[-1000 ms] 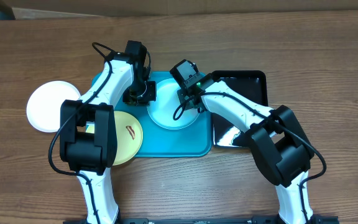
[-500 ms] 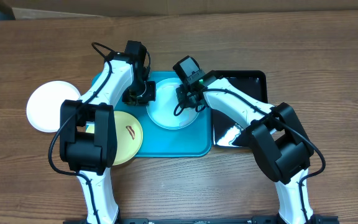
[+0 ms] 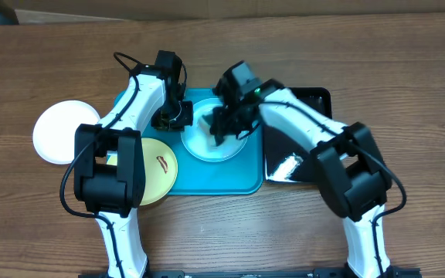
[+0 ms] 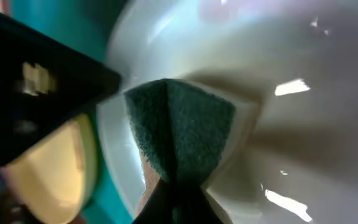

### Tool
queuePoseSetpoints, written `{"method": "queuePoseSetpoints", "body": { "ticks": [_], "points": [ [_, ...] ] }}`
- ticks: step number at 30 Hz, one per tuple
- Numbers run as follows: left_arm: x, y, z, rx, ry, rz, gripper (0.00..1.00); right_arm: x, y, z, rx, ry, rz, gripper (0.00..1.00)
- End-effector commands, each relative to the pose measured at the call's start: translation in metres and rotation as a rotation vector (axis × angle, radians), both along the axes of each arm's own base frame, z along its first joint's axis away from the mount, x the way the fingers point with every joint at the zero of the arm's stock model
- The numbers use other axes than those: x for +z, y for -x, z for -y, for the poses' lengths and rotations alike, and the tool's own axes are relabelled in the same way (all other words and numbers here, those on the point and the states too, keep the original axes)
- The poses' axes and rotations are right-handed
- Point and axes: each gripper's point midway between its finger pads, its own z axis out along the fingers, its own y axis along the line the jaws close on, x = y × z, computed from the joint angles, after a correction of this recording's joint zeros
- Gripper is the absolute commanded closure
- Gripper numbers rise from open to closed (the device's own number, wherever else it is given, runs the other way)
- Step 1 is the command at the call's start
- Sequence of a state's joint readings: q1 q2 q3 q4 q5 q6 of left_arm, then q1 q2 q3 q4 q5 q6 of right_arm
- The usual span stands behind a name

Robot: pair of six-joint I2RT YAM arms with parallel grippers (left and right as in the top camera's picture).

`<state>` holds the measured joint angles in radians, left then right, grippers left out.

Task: Clean dirty plates on tray and stack at the side
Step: 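Scrub the light-blue plate's sauce with the sponge in the right gripper, then return the sponge to the basin and raise the right gripper away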

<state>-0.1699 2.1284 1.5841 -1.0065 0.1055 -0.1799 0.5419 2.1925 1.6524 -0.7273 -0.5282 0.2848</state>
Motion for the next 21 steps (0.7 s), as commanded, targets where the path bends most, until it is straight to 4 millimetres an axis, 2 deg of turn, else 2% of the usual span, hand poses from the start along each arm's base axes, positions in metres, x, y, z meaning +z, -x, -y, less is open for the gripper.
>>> {"method": "queuePoseSetpoints", "body": {
  "ticks": [1, 3, 5, 11, 13, 15, 19, 21],
  "points": [
    [0.004, -0.002, 0.008, -0.026, 0.024, 0.005, 0.96, 0.095, -0.03, 0.017, -0.015, -0.167, 0.113, 0.96],
    [0.004, -0.002, 0.008, -0.026, 0.023, 0.006, 0.96, 0.112, -0.031, 0.038, -0.029, -0.137, 0.142, 0.96],
    [0.004, -0.002, 0.008, -0.026, 0.023, 0.006, 0.96, 0.117, -0.031, 0.065, -0.073, -0.055, 0.155, 0.96],
    [0.003, -0.003, 0.007, -0.025, 0.02, 0.008, 0.91, 0.096, -0.026, 0.176, -0.257, 0.374, 0.114, 0.96],
    [0.004, -0.004, 0.008, -0.026, 0.02, 0.012, 0.88, 0.087, -0.022, 0.201, -0.288, 0.47, 0.09, 0.96],
    [0.004, -0.005, 0.008, -0.025, 0.021, 0.018, 0.85, 0.077, -0.019, 0.217, -0.306, 0.528, 0.075, 0.96],
    [0.004, -0.007, 0.008, -0.017, 0.023, 0.025, 0.74, 0.052, -0.012, 0.236, -0.35, 0.617, 0.048, 0.96],
    [0.004, -0.007, 0.008, -0.017, 0.023, 0.025, 0.71, 0.028, -0.013, 0.243, -0.384, 0.649, 0.065, 0.96]
  ]
}}
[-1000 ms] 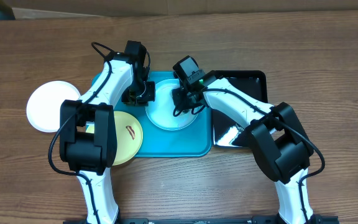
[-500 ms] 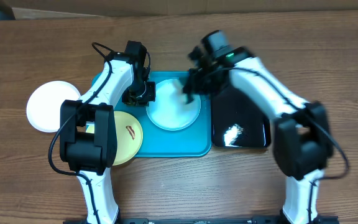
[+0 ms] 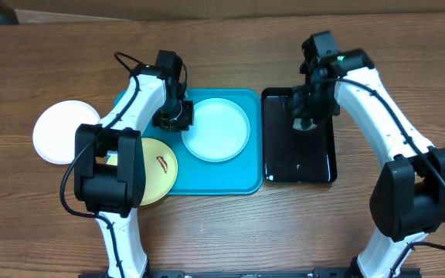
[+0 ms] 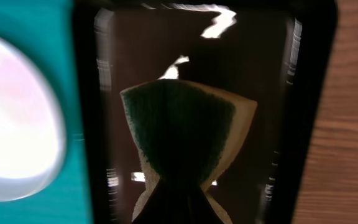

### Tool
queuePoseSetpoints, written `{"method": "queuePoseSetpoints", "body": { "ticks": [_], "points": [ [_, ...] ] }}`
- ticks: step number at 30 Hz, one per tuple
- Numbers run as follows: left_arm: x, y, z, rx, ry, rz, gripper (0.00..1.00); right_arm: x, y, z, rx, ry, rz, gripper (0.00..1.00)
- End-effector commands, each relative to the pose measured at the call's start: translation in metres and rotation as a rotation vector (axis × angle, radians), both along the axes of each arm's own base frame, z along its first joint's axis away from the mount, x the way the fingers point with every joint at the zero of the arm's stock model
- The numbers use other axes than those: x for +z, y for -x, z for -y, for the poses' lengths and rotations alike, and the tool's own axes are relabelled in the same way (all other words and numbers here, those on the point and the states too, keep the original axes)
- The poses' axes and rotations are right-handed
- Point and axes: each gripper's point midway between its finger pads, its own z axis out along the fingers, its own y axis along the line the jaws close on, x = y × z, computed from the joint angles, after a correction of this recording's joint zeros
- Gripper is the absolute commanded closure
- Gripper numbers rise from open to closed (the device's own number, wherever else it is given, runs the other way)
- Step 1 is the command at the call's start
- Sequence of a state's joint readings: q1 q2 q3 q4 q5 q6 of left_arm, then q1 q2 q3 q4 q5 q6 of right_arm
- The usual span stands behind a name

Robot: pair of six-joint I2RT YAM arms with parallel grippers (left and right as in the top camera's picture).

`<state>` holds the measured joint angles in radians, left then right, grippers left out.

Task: Clean dirty plates on tray and stack at the side
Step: 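Return the sponge to the basin and raise the right gripper away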

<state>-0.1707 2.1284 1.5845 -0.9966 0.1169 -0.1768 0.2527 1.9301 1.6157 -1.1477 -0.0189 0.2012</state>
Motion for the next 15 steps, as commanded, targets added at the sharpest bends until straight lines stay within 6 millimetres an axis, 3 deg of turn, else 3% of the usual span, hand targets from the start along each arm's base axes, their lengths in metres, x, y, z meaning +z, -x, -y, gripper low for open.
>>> {"method": "queuePoseSetpoints", "body": {
  "ticks": [1, 8, 10, 11, 12, 15],
  "points": [
    [0.003, -0.005, 0.006, -0.013, 0.01, 0.017, 0.71, -0.031, 0.0, 0.02, -0.051, 0.111, 0.024, 0.96],
    [0.003, -0.005, 0.006, -0.013, 0.01, 0.016, 0.69, -0.073, 0.002, 0.021, -0.054, 0.1, 0.071, 0.96],
    [0.003, -0.005, 0.006, -0.013, 0.01, 0.016, 0.69, -0.078, 0.002, 0.021, -0.054, 0.098, 0.077, 0.84],
    [0.003, -0.005, 0.006, -0.013, 0.01, 0.017, 0.69, -0.078, 0.002, 0.021, -0.053, 0.097, 0.078, 0.67],
    [0.003, -0.005, 0.006, -0.013, 0.01, 0.017, 0.68, -0.079, 0.002, 0.021, -0.053, 0.097, 0.078, 0.58],
    [0.003, -0.005, 0.006, -0.013, 0.01, 0.017, 0.68, -0.07, -0.001, 0.019, -0.053, 0.09, 0.084, 0.51]
  ]
}}
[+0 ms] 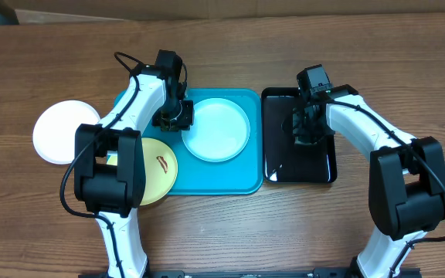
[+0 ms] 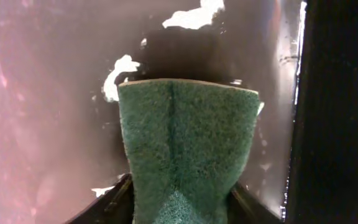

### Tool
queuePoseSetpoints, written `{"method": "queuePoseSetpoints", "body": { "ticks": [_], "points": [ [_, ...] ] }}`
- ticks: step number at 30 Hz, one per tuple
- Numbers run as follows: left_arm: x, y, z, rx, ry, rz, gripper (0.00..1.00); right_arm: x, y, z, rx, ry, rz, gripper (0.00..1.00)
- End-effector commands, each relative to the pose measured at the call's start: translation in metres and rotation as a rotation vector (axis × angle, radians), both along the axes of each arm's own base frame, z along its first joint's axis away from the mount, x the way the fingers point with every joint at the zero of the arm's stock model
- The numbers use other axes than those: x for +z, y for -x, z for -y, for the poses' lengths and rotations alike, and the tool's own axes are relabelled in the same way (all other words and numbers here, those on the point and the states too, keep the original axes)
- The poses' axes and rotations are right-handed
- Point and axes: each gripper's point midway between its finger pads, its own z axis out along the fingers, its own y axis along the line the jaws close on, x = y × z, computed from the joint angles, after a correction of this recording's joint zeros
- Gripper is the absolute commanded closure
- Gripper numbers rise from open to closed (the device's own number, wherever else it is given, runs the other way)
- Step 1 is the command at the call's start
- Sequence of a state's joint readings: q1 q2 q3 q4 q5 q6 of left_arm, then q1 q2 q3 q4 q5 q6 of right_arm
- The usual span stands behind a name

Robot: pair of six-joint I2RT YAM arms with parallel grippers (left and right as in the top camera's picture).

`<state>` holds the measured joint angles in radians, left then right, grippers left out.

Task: Clean dirty plates on tray and stack at the side
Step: 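Return the sponge to the basin and raise the right gripper away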

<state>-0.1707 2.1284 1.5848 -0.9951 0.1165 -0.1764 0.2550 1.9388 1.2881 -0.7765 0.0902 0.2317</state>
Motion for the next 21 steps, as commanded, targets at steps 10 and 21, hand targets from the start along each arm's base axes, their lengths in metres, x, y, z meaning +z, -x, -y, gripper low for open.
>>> {"method": "queuePoseSetpoints", "body": {
  "ticks": [10, 21],
  "points": [
    [0.003, -0.004, 0.005, -0.012, 0.01, 0.012, 0.68, 0.111, -0.047, 0.017, -0.071, -0.045, 0.138, 0.2],
    [0.0, 0.0, 0.005, 0.001, 0.008, 0.001, 0.69, 0.115, -0.048, 0.133, -0.371, -0.045, 0.134, 0.0]
  ]
}}
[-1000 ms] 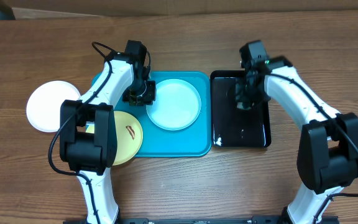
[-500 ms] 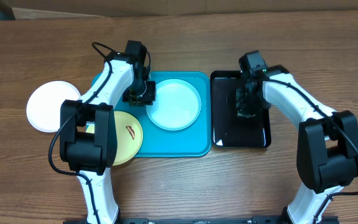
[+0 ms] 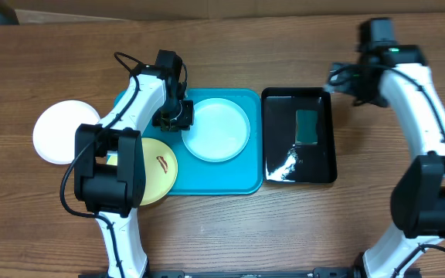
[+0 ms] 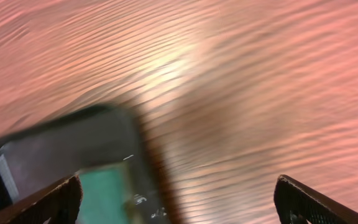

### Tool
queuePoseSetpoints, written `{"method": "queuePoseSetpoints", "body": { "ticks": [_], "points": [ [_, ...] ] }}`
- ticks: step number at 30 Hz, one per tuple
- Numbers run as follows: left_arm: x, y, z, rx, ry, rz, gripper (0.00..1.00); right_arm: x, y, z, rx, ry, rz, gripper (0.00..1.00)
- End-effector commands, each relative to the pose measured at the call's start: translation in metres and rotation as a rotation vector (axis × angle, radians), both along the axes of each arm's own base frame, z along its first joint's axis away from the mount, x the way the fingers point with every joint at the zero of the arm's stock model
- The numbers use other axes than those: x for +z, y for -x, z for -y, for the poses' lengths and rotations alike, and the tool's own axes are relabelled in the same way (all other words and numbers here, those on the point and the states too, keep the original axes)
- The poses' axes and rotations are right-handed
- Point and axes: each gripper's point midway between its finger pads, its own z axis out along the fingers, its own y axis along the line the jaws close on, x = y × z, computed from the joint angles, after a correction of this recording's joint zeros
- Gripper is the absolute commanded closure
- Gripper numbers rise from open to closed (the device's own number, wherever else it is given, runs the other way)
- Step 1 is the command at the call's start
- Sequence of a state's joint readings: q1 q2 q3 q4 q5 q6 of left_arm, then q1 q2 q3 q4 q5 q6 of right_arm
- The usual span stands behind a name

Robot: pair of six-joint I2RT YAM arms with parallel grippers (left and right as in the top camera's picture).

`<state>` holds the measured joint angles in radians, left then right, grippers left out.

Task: Clean dirty plates on tray and stack at the side
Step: 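Return the sponge to the basin and raise the right gripper away, then lift the light-blue plate with the left gripper off the tray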

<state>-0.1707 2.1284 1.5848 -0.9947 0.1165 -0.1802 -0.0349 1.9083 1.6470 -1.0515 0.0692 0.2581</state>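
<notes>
A pale plate (image 3: 218, 130) lies in the teal tray (image 3: 238, 181). My left gripper (image 3: 178, 116) sits at the plate's left rim and seems shut on it. A yellow plate (image 3: 157, 164) with a brown smear overlaps the tray's left front corner. A white plate (image 3: 60, 131) rests on the table at the left. The green sponge (image 3: 307, 126) (image 4: 107, 190) lies flat in the black tray (image 3: 300, 166) (image 4: 55, 149). My right gripper (image 3: 340, 79) (image 4: 182, 208) hangs open and empty over the wood just past that tray's far right corner.
The wooden table (image 3: 230, 232) surrounds both trays. The black tray's floor shows wet, glossy patches. A cardboard wall runs along the table's far edge.
My right gripper was shut on the sponge, low in the black tray. It is now open and off beyond the tray's far right corner, and the sponge lies in the tray. The left arm is unchanged.
First my right gripper pressed the sponge onto the pale plate in the teal tray, with the left gripper at the rim. Then it held the sponge over the black tray, then low inside it. Now the sponge lies there and the gripper is open and away.
</notes>
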Motion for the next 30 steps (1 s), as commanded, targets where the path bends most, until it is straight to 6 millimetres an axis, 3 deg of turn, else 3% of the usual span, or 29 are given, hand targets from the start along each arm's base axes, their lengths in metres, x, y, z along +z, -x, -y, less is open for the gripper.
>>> {"method": "queuePoseSetpoints", "body": {
  "ticks": [1, 8, 17, 20, 30],
  "points": [
    [0.0, 0.0, 0.005, -0.003, 0.008, 0.001, 0.69, 0.01, 0.002, 0.03, -0.08, -0.006, 0.021, 0.0],
    [-0.002, 0.001, 0.005, 0.009, 0.008, -0.002, 0.72, 0.01, 0.007, 0.058, -0.146, -0.005, 0.022, 0.0],
    [-0.003, 0.0, 0.011, 0.003, 0.009, 0.004, 0.75, 0.01, 0.007, 0.059, -0.147, -0.005, 0.022, 0.0],
    [-0.004, 0.0, 0.013, 0.001, 0.01, 0.01, 0.83, 0.01, 0.007, 0.059, -0.147, -0.005, 0.022, 0.0],
    [-0.004, 0.001, 0.013, 0.008, 0.008, 0.005, 0.81, 0.01, 0.007, 0.059, -0.147, -0.004, 0.022, 0.0]
  ]
}}
